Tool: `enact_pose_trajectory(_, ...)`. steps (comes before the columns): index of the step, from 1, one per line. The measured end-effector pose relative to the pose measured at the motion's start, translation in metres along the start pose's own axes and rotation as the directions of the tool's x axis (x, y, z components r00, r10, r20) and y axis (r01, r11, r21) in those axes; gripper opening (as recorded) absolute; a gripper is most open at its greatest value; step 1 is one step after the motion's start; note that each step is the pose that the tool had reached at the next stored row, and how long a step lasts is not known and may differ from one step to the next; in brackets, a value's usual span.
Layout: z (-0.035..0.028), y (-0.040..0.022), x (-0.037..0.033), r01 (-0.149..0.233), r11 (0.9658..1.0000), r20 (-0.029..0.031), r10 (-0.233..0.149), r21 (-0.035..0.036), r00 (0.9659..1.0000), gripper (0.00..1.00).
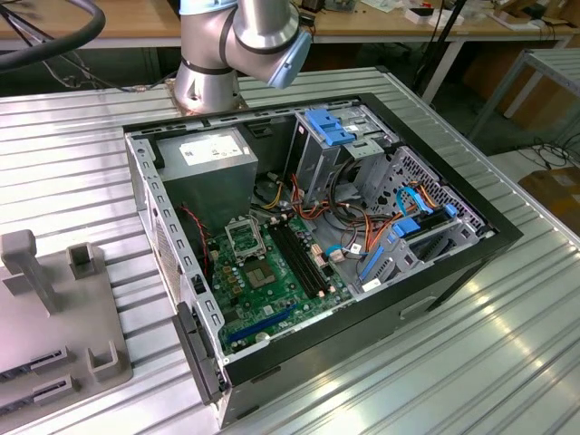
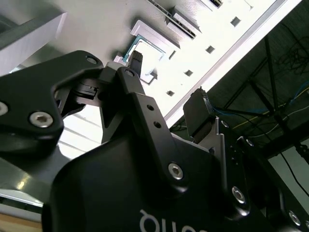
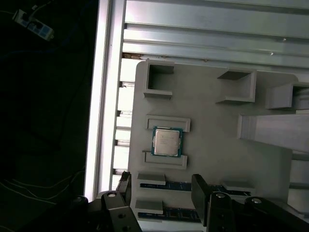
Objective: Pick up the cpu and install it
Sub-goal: 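Pick up the cpu and move it towards the insertion slot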
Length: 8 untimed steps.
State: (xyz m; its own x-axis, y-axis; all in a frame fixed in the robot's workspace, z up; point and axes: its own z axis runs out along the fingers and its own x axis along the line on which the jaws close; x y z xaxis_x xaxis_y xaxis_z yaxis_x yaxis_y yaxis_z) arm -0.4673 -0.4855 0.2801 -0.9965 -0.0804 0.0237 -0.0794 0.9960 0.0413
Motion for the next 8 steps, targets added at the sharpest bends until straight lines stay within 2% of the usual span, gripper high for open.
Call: enact_pose_trajectory(8, 0.0001, 0.0, 0.0, 0.0, 1.0, -0.0001, 0.0, 0.0, 1.0, 0.62)
